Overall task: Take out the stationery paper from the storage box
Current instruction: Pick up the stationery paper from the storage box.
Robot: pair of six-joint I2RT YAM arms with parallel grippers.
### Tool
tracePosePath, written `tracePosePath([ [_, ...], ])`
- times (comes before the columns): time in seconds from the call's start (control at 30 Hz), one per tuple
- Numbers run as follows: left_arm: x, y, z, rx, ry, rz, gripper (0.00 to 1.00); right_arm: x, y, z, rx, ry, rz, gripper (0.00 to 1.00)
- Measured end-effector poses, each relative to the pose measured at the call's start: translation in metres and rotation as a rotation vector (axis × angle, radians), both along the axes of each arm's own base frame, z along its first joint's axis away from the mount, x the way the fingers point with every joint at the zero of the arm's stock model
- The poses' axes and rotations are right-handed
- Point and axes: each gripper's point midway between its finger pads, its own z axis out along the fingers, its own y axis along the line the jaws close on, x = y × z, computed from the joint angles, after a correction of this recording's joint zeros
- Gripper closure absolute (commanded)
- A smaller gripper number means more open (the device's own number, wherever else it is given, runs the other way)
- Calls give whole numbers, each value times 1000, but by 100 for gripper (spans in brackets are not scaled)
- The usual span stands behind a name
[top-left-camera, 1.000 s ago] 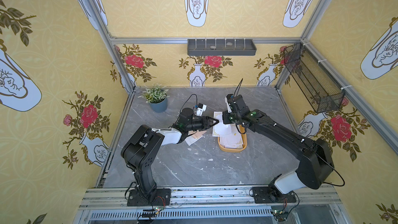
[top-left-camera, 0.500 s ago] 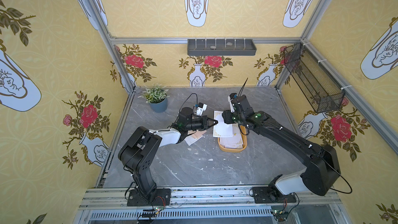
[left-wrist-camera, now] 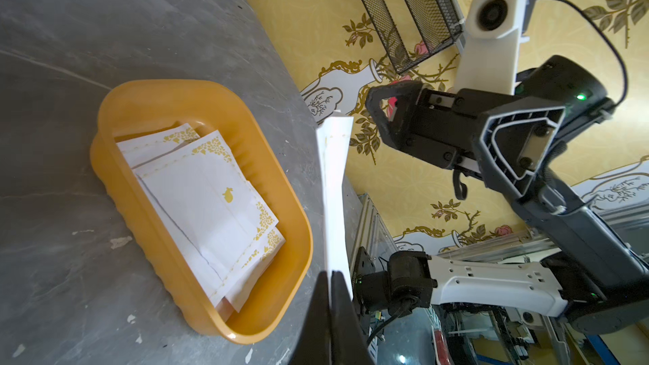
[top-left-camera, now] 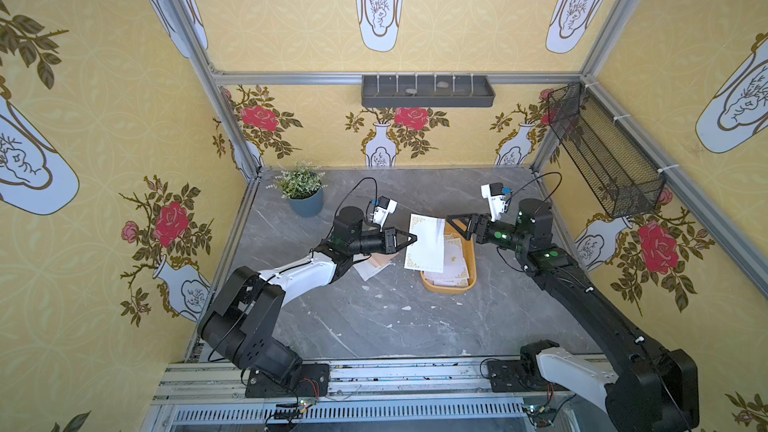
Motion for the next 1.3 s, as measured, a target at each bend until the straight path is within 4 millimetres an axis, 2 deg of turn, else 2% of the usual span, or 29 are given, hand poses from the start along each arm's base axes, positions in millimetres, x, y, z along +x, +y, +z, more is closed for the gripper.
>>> tracePosePath([
  [0.13, -8, 2, 13, -27, -33, -19, 100, -12, 15, -1, 66, 28, 130, 19],
  [0.3, -12, 4, 23, -47, -61, -27, 100, -20, 27, -10, 74, 51, 202, 20],
  [0.47, -12, 4, 25, -52, -67, -29, 100, -28, 46, -19, 68, 74, 265, 26],
  [0.57, -11, 3, 22, -48, -58, -28, 100, -31, 56, -21, 63, 79, 296, 41],
  [0.67, -11, 3, 21, -47, -48, -27, 100, -29, 57, -20, 59, 75, 291, 61],
  [0.73, -11, 3, 20, -45, -45, -27, 100, -28, 56, -18, 59, 66, 284, 75],
  [0.8, -11, 3, 20, -43, -46, -26, 100, -29, 55, -11, 60, 39, 280, 97],
  [0.83, -11, 4, 21, -43, -46, -26, 100, -27, 54, -9, 58, 26, 269, 100],
  [0.87, -11, 4, 21, -43, -48, -24, 100, -27, 53, -7, 59, 22, 261, 100],
  [0.93, -11, 4, 21, -44, -50, -25, 100, -27, 51, -5, 58, 14, 257, 64],
  [0.97, -12, 3, 21, -43, -50, -27, 100, -27, 50, -5, 55, 16, 249, 57],
  [1.03, -12, 3, 20, -39, -50, -28, 100, -23, 48, -6, 49, 15, 226, 61],
  [1.1, -12, 3, 19, -37, -47, -26, 100, -22, 47, -5, 48, 8, 221, 93],
  [1.13, -12, 3, 19, -36, -45, -26, 100, -20, 46, -5, 45, 1, 213, 99],
  [1.17, -12, 3, 18, -34, -47, -26, 100, -19, 45, -4, 44, -2, 208, 99],
  [1.2, -12, 3, 18, -33, -46, -26, 100, -19, 45, -4, 43, -2, 204, 83],
  [1.23, -12, 3, 17, -31, -43, -25, 100, -19, 44, -5, 42, 3, 202, 56],
  [1.27, -11, 4, 16, -28, -39, -22, 100, -18, 44, -4, 39, 4, 196, 53],
  [1.3, -11, 4, 15, -26, -37, -22, 100, -17, 43, -5, 37, 8, 192, 66],
])
